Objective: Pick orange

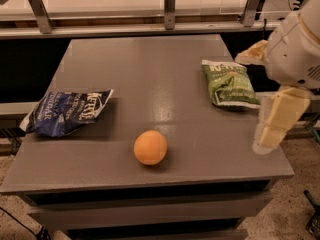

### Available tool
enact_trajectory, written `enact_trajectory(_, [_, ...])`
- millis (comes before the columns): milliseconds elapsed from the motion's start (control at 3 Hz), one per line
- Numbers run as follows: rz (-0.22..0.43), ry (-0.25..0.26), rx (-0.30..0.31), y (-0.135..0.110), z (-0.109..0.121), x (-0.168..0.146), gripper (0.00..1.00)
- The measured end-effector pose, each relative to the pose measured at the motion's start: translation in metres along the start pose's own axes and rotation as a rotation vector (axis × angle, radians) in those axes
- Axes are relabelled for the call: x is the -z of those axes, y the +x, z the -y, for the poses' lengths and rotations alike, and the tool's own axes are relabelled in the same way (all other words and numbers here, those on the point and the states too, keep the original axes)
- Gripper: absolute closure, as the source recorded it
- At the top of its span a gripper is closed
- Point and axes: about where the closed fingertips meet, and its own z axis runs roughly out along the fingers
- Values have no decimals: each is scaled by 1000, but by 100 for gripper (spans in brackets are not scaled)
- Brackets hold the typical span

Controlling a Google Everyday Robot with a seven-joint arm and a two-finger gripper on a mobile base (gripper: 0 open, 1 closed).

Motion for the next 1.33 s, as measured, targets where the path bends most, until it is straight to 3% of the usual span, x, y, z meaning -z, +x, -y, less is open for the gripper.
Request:
enact_trajectory(333, [137, -70, 150, -44, -20, -17, 0])
enact_trajectory(667, [137, -70, 150, -44, -20, -17, 0])
enact_trajectory(1333, [181, -170, 315, -77, -17, -60, 0])
